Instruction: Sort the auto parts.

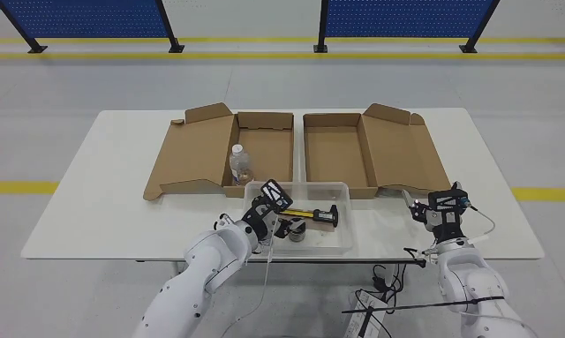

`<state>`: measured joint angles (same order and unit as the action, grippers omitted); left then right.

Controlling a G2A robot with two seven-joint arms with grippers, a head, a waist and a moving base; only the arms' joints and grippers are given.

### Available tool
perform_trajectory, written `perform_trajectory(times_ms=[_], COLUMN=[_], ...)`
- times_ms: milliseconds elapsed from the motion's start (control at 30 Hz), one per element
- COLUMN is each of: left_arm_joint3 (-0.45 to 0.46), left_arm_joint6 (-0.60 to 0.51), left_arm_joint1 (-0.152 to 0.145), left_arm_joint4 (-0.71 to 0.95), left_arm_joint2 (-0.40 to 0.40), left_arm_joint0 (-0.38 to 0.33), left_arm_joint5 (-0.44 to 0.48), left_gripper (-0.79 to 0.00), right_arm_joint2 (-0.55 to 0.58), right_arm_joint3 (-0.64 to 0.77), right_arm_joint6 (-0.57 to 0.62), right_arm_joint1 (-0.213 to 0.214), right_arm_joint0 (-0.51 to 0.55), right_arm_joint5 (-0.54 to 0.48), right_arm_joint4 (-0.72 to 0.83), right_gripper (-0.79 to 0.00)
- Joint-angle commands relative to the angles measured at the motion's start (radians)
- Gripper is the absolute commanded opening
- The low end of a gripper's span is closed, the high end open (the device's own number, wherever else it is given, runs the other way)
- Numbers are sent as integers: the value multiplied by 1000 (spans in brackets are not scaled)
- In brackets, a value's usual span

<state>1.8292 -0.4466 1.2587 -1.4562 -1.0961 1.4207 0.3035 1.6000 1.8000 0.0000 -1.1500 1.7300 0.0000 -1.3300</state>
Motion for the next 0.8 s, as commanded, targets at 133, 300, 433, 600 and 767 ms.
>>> perform_trajectory(times_ms=[133, 300, 433, 600, 767], left_arm_joint3=[10, 7, 4, -26, -50], left_arm_joint6=[-15, -135, -244, -355, -404], left_arm_joint1=[5, 15, 21, 25, 28], left_arm_joint4=[39, 131, 181, 194, 174], left_arm_joint2=[23, 34, 49, 72, 92], left_arm_joint0=[-24, -58, -92, -122, -147], left_arm_joint5=[3, -40, -64, -81, -89], left_gripper=[0, 0, 0, 0, 0], right_arm_joint2=[0, 0, 0, 0, 0], right_arm_joint3=[0, 0, 0, 0, 0], right_arm_joint6=[0, 0, 0, 0, 0], right_arm_joint1=[0, 0, 0, 0, 0], right_arm_joint0=[0, 0, 0, 0, 0], right_arm_joint5=[0, 0, 0, 0, 0], right_arm_joint4=[0, 0, 0, 0, 0], right_gripper=[0, 0, 0, 0, 0])
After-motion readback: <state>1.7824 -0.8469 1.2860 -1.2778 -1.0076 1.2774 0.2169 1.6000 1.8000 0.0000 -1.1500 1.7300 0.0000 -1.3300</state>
